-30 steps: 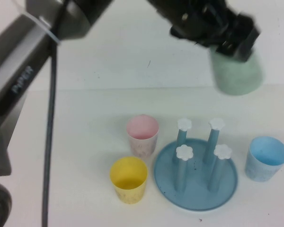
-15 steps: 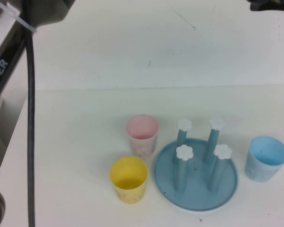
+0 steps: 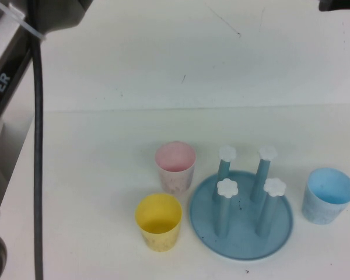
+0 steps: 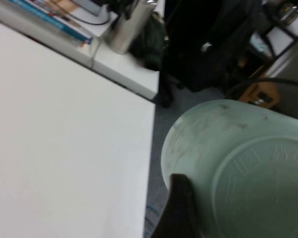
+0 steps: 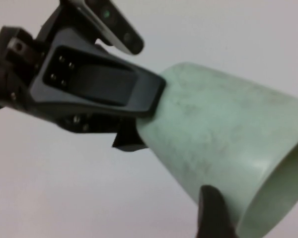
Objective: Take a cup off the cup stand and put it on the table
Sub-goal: Hand over the cup
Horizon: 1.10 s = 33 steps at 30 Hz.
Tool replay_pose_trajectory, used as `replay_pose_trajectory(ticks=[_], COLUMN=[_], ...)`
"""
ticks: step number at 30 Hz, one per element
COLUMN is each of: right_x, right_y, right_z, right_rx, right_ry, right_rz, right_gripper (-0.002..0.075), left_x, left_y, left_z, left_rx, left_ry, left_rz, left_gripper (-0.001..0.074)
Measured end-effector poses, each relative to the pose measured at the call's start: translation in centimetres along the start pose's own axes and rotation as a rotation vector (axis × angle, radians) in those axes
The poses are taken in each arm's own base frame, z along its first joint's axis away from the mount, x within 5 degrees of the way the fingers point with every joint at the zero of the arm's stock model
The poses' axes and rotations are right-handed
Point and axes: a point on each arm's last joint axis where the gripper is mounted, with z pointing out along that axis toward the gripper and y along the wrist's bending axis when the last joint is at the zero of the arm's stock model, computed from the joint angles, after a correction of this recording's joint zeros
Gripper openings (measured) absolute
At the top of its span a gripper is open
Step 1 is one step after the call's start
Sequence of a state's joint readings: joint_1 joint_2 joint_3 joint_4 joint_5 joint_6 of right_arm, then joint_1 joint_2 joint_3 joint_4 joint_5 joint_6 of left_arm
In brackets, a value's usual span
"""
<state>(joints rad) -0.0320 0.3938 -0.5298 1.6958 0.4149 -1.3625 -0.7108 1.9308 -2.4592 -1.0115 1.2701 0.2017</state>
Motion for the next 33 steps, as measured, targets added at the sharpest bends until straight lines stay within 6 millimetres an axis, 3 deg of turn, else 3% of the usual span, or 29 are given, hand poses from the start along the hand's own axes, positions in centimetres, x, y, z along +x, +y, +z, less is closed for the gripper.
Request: replay_pose_trajectory(ticks=[6, 10, 17, 21, 28, 31, 33], right_x=[0.1, 0.1, 0.0, 0.0, 0.0, -0.1, -0.1], right_y=[0.3, 0.3, 0.3, 0.4, 0.3, 0.1, -0.1], right_z=[0.0, 0.0, 0.0, 0.0, 0.0, 0.0, 0.0], right_rx=[-0.032, -0.034, -0.033, -0.041, -0.031, -0.006, 0.012], right_ry=[0.007, 0.006, 0.001, -0.001, -0.004, -0.007, -0.009], right_rz=[-0.003, -0.008, -0.066, -0.078, -0.138, -0.149, -0.16], right_gripper=[0.0322, 0.0258, 0.008, 0.0078, 0.0018, 0.0017, 0.0017], left_x=[-0.1, 0.1, 0.1, 0.1, 0.1, 0.1, 0.2], left_y=[-0.2, 0.9, 1.7, 1.5, 1.9, 1.9, 2.0], left_z=[0.2, 1.1, 1.8, 1.7, 1.9, 1.9, 1.9], left_rx=[0.051, 0.07, 0.106, 0.115, 0.102, 0.1, 0.091], left_ry=[-0.007, 0.004, -0.003, -0.012, -0.007, -0.007, -0.004], left_rz=[-0.02, -0.051, -0.042, -0.023, -0.02, -0.003, 0.002], left_gripper=[0.0523, 0.0523, 0.0523, 0.0529, 0.066, 0.0651, 0.0594])
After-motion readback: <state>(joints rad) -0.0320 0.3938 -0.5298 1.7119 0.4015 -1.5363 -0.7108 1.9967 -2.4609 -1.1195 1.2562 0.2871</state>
